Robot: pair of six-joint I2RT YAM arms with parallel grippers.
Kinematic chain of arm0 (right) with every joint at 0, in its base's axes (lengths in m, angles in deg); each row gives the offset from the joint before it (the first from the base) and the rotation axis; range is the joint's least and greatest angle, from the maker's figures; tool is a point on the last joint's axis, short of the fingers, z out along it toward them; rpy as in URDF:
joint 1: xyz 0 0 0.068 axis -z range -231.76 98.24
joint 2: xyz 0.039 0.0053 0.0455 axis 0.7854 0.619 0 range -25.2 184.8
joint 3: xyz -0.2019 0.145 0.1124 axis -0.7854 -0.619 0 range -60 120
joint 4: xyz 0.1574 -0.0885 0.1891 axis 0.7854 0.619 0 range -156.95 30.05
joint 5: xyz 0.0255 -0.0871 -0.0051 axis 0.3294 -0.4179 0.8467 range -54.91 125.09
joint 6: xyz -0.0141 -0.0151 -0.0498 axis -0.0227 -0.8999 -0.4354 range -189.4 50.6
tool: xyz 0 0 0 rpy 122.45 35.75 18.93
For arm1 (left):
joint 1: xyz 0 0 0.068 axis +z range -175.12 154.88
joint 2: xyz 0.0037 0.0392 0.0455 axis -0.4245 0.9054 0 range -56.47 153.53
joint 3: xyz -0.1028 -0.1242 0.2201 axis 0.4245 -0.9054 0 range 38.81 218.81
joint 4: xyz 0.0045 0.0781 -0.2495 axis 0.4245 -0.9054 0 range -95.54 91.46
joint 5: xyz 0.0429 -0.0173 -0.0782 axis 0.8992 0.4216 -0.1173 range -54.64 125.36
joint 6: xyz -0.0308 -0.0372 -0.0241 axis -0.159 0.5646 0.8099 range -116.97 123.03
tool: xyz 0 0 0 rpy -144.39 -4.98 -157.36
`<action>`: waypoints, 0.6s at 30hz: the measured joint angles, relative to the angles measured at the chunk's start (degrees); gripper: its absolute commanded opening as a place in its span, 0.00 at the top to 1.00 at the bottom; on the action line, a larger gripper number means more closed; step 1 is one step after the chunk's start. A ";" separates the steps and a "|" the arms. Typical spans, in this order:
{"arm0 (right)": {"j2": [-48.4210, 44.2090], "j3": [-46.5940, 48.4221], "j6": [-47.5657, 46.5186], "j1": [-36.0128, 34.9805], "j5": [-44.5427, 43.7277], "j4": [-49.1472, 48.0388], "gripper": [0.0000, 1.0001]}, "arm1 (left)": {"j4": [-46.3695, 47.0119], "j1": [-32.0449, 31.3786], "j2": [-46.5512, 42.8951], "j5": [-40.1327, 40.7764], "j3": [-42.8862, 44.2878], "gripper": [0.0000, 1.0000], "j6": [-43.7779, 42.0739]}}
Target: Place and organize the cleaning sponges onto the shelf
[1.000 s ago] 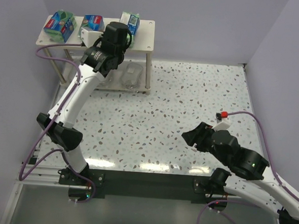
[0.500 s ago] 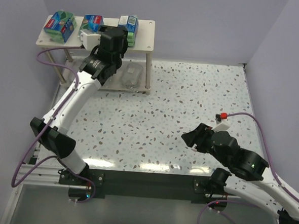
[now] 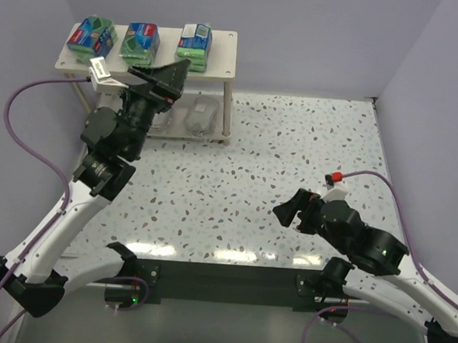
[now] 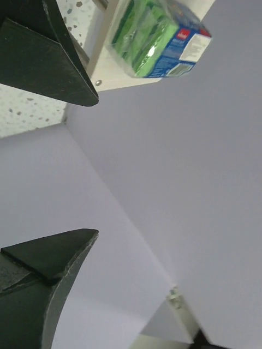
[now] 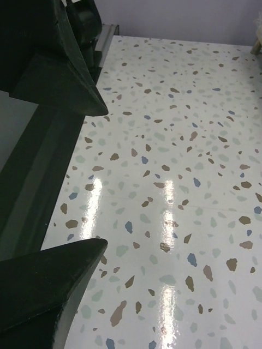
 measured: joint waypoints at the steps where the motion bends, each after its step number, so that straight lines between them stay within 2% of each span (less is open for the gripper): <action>1: 0.20 0.00 -0.39 0.00 0.04 -0.17 0.01 | 0.74 0.00 -1.77 -3.02 -1.88 0.00 -1.62; 5: 0.48 0.00 -2.49 0.00 0.04 -0.66 0.01 | -1.27 -0.04 -8.13 -16.09 -7.80 0.00 -9.11; 8: 0.50 0.02 -4.07 0.00 0.07 -0.76 0.01 | -7.65 -0.04 -12.09 -22.97 -11.13 0.00 -14.67; 11: 0.96 0.33 -5.07 0.00 0.00 -0.63 0.01 | -17.31 -0.09 -15.87 -22.73 -13.33 0.00 -17.97; 15: 2.97 1.40 -5.44 0.00 -0.07 -0.44 0.01 | -31.04 -0.04 -19.45 -16.81 -13.09 0.00 -20.92; 18: 4.37 1.92 -5.44 0.00 -0.09 0.04 0.01 | -37.97 -0.04 -20.96 -12.83 -12.13 0.00 -22.71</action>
